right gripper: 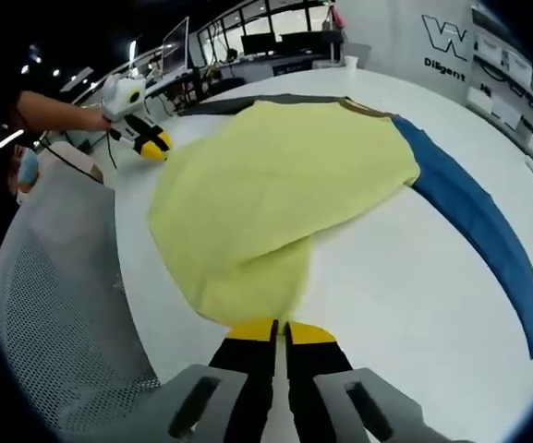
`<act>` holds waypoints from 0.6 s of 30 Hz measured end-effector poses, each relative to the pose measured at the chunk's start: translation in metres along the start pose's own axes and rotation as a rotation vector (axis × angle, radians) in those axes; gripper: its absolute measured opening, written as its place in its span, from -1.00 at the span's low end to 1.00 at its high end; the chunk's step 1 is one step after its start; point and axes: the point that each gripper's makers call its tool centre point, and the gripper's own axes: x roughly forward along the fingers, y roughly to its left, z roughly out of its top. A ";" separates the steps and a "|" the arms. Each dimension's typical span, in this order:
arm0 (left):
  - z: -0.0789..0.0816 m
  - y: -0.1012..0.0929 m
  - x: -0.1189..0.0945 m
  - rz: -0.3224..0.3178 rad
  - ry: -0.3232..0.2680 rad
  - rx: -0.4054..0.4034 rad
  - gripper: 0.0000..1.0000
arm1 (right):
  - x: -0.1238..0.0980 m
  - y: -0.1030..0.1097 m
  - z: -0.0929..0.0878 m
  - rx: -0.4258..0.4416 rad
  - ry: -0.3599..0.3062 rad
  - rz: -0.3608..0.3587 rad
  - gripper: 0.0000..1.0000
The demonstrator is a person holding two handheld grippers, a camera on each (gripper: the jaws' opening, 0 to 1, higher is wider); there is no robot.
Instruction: Fold the garment on the visible template until the final outline fits inside the template.
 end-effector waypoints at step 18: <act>-0.013 -0.012 -0.025 -0.015 0.045 -0.048 -0.90 | -0.034 0.004 -0.012 0.056 0.031 0.010 -1.00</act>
